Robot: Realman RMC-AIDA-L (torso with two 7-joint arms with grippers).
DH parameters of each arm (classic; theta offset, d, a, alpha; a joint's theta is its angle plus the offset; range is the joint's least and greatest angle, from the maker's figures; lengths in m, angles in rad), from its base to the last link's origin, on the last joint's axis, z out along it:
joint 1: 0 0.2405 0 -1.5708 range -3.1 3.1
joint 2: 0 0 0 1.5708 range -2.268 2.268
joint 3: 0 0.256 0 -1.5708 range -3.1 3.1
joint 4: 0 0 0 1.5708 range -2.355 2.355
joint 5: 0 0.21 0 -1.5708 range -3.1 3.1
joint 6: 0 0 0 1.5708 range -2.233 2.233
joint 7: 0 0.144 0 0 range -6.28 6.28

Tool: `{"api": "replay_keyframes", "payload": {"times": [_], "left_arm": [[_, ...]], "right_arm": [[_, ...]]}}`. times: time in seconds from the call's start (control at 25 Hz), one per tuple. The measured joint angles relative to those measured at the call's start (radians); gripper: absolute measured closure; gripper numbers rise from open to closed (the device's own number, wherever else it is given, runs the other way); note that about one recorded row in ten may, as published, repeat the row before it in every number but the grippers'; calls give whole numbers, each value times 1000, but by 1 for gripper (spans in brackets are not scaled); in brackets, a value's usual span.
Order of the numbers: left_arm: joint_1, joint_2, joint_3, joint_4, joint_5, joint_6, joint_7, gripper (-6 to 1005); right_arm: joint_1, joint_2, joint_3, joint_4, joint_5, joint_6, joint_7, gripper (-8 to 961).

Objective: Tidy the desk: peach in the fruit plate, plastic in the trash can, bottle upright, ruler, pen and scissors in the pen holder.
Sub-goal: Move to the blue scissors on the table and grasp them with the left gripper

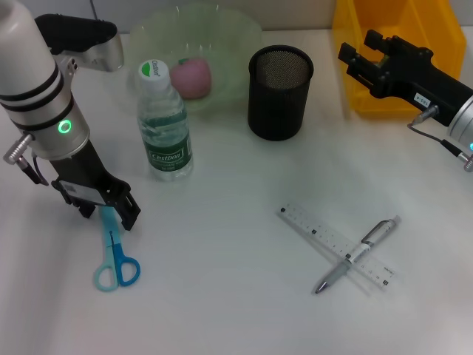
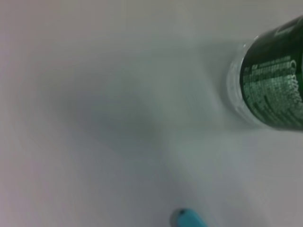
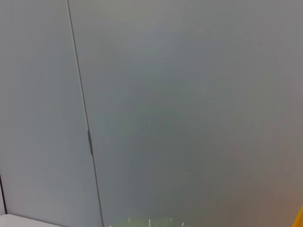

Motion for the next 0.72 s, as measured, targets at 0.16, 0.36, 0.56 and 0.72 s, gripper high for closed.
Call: {"api": "replay_keyframes", "payload": {"times": [0.16, 0.36, 0.56, 0.72], "left_arm": [[0, 0, 5, -14, 0, -5, 0, 241], [0, 0, 7, -18, 0, -10, 0, 242], [-3, 0, 9, -18, 0, -10, 0, 242], [-3, -1, 18, -18, 0, -10, 0, 241]], "right_arm": [[1, 0, 0, 0, 0, 1, 0, 399], [4, 0, 0, 2, 0, 1, 0, 399], [5, 0, 0, 3, 0, 1, -3, 399], [4, 0, 0, 3, 0, 1, -3, 399]]}}
